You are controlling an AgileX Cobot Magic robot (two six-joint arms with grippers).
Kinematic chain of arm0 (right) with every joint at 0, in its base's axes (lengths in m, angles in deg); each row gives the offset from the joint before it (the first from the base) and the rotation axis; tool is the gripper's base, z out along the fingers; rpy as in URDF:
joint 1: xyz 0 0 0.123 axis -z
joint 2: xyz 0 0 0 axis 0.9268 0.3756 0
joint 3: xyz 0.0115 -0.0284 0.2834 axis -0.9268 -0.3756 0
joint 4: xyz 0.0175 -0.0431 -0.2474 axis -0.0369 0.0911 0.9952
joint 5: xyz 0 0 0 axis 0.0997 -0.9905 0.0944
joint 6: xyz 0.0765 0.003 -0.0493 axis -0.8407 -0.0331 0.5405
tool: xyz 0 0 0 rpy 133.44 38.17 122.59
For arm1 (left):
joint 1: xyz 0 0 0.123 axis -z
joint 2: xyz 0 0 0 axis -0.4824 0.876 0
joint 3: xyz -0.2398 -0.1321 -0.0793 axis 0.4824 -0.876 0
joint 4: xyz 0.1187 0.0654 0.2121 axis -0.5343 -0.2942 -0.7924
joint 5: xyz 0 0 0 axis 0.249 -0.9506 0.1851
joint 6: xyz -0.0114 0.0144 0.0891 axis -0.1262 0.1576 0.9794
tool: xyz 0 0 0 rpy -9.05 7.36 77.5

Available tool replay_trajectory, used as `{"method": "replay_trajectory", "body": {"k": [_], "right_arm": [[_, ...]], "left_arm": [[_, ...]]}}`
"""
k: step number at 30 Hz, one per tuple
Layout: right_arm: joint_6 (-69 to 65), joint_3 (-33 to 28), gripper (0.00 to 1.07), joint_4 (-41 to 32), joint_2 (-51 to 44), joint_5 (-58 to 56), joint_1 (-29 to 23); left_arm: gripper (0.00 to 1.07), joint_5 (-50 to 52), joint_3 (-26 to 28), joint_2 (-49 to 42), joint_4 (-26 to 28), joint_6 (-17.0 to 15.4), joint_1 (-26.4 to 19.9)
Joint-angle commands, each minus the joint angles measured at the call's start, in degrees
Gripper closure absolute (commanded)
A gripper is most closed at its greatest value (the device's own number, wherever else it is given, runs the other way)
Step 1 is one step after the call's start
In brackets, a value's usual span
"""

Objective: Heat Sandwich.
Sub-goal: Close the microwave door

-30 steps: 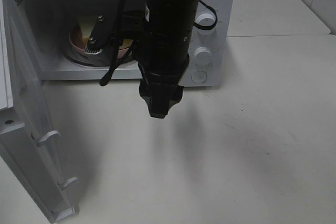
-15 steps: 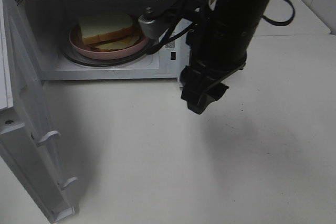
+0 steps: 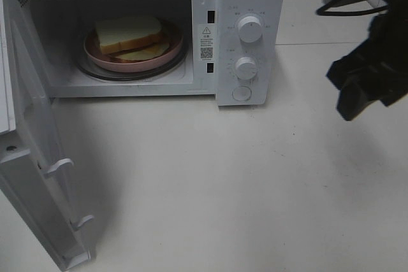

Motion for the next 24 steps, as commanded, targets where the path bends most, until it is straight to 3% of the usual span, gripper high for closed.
{"method": "replay_trajectory", "body": {"k": [1, 2, 7, 16, 24], "right_arm": [[-5.61, -4.01, 0.46, 2.06, -5.10, 0.29, 5.16], [-6.70, -6.36, 0.46, 2.81, -8.19, 0.29, 8.25], [-6.59, -13.12, 0.46, 3.27, -16.62, 0.29, 13.81], [-6.59, -22.75, 0.46, 3.15, -34.26, 0.40, 15.53], [-5.67, -27.73, 0.46, 3.15, -49.85, 3.15, 15.53]], "left_arm": [[0.36, 0.74, -0.17, -0.23, 0.00, 0.00, 0.40], [0.36, 0.74, -0.17, -0.23, 0.00, 0.00, 0.40], [0.36, 0.74, -0.17, -0.23, 0.00, 0.00, 0.40], [0.36, 0.74, -0.17, -0.23, 0.00, 0.00, 0.40], [0.36, 0.74, -0.17, -0.23, 0.00, 0.00, 0.40]]}}
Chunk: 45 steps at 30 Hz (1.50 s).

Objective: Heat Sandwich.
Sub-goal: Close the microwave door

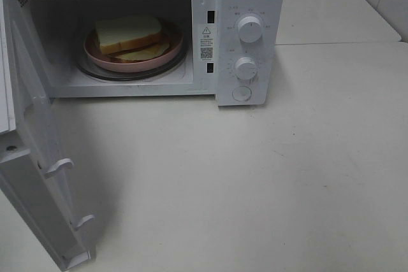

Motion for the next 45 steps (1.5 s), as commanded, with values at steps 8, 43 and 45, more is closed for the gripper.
{"method": "replay_trajectory", "body": {"k": [8, 43, 45], "right_arm": [[4.64, -4.70, 0.46, -0.97, -14.09, -0.06, 0.40], [5.61, -5.73, 0.46, -1.20, -35.70, -0.97, 0.40], [5.56, -5.73, 0.46, -1.20, -35.70, -0.97, 0.40]], "left_arm": [[0.36, 0.74, -0.17, -0.23, 0.00, 0.00, 0.40], [0.36, 0.74, -0.17, -0.11, 0.00, 0.06, 0.40], [0.36, 0.74, -0.17, -0.11, 0.00, 0.06, 0.40]]}}
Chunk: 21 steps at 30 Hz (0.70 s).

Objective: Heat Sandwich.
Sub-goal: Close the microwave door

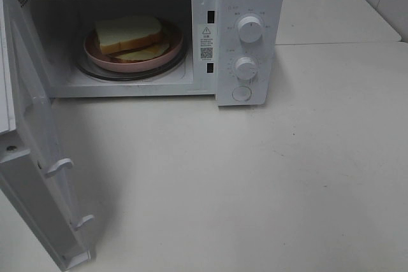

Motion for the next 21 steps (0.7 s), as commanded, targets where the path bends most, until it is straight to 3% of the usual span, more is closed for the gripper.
{"method": "replay_trajectory", "body": {"k": [1, 21], "right_arm": [[0.63, -0.11, 0.46, -0.17, -1.38, -0.11, 0.40], [0.63, -0.11, 0.46, -0.17, -1.38, -0.11, 0.40]], "left_arm": [[0.36, 0.74, -0.17, -0.11, 0.00, 0.06, 0.40], [0.36, 0.74, -0.17, -0.11, 0.00, 0.06, 0.40]]}}
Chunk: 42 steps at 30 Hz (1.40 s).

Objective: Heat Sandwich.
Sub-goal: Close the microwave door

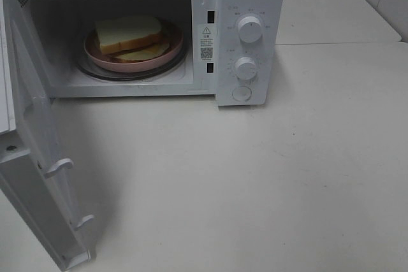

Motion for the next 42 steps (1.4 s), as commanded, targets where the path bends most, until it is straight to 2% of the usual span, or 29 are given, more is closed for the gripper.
{"method": "replay_trajectory", "body": {"k": [1, 36, 39, 42], "right_arm": [[0.63, -0.11, 0.46, -0.17, -1.38, -0.11, 0.40], [0.63, -0.11, 0.46, -0.17, -1.38, -0.11, 0.40], [0.63, -0.11, 0.46, -0.17, -1.38, -0.11, 0.40], [0.63, -0.11, 0.46, -0.17, -1.38, -0.11, 0.40]], "left_arm": [[0.36, 0.74, -0.17, -0.11, 0.00, 0.06, 0.40], [0.36, 0.86, -0.11, -0.11, 0.23, 0.00, 0.40], [0.36, 4.18, 1.38, -0.11, 2.12, -0.06, 0.40], [0.36, 9.74, 1.32, -0.06, 0.74, 0.06, 0.40]]}}
